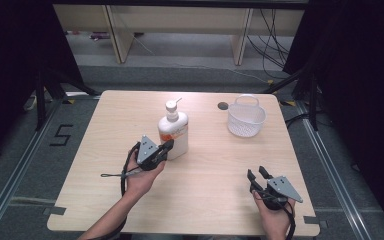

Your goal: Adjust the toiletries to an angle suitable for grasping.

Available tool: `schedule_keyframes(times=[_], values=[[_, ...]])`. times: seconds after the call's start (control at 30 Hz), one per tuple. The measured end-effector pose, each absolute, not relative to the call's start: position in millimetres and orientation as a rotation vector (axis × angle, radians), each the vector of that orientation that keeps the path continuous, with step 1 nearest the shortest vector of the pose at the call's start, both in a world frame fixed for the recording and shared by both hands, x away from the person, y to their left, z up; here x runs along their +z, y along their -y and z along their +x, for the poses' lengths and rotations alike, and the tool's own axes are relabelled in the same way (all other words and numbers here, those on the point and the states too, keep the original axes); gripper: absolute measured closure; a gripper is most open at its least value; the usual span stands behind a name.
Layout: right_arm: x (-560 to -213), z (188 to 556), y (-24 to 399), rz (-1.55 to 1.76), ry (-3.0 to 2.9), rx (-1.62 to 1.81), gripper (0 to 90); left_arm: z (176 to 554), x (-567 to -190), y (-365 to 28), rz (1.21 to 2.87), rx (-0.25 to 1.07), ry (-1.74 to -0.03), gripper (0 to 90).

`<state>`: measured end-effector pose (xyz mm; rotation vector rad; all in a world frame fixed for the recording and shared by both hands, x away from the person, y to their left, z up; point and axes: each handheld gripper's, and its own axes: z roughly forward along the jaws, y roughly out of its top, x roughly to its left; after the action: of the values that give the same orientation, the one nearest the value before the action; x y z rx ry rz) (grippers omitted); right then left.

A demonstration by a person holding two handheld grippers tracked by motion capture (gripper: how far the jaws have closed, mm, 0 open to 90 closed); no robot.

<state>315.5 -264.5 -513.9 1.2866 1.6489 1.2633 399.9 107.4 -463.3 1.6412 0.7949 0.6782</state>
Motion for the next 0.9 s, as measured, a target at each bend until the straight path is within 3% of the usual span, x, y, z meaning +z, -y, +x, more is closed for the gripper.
schedule_keyframes(times=[0.9], values=[[-514.9, 318.9, 265.3, 1.230, -1.664, 1.254, 51.4, 418.5, -462.7, -122.7, 1.620, 0.737, -0.880, 89.3]])
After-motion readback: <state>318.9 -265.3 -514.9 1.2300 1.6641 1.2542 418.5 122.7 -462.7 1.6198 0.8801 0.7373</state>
